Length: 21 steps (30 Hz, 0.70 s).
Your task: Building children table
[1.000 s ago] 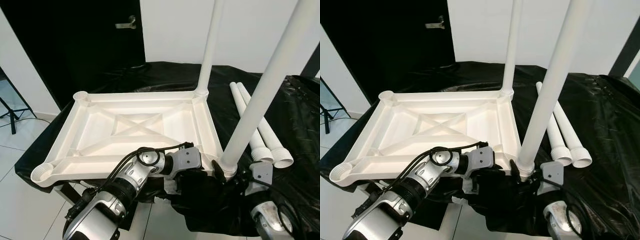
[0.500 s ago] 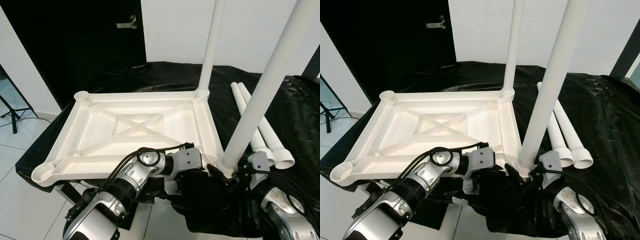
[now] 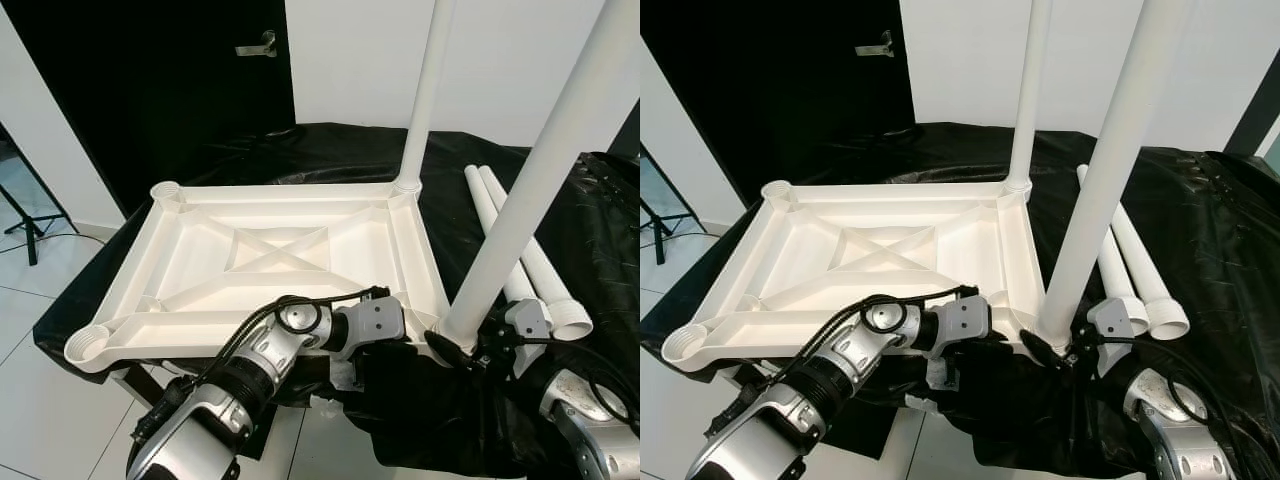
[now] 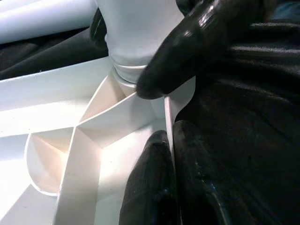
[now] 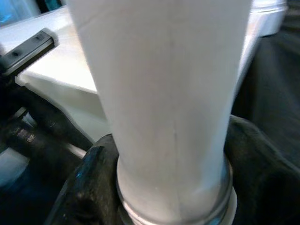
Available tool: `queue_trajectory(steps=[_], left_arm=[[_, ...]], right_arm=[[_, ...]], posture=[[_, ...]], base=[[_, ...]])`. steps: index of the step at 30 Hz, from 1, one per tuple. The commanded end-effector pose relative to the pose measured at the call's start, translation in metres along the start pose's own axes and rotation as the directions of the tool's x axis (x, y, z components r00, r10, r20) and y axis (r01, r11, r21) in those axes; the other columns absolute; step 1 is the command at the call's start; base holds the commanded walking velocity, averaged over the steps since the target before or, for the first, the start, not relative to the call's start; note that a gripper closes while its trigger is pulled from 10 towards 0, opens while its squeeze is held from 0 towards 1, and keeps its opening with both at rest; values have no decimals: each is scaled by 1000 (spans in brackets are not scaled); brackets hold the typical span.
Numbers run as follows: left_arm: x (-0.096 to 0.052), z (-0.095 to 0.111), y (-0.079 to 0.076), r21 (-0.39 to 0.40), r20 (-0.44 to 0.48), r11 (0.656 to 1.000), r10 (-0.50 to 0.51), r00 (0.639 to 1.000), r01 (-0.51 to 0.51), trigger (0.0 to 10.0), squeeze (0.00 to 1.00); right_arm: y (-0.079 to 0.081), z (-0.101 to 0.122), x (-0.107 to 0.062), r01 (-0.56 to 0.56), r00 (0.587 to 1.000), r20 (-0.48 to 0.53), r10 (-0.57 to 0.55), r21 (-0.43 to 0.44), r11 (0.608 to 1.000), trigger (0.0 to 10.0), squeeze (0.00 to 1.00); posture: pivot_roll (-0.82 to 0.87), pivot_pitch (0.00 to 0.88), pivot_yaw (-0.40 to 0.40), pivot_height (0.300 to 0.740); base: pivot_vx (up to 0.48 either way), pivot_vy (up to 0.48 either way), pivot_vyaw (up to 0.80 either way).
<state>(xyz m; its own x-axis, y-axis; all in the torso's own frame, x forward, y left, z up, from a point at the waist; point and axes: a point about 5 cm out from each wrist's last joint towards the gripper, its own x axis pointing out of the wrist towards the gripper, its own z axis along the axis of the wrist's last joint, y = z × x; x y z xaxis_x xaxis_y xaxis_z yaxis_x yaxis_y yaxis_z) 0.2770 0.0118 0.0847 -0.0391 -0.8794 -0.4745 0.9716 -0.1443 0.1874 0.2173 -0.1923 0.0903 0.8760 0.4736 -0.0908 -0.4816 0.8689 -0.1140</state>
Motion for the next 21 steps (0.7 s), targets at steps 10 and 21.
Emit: queue_trajectory(steps=[10,21], left_arm=[[2,-52,-39,-200,-141,973,-143,980,114,10000,0],[3,-51,-38,-197,-140,974,-143,980,114,10000,0]], right_arm=[[-17,-9,-24,609,791,-18,-611,107,786,0,0],[-8,-7,-13,502,863,5,-505,100,859,10000,1000]], posture=[[156,0,-27,740],[156,0,-22,740]], base=[[0,0,0],[0,0,0]])
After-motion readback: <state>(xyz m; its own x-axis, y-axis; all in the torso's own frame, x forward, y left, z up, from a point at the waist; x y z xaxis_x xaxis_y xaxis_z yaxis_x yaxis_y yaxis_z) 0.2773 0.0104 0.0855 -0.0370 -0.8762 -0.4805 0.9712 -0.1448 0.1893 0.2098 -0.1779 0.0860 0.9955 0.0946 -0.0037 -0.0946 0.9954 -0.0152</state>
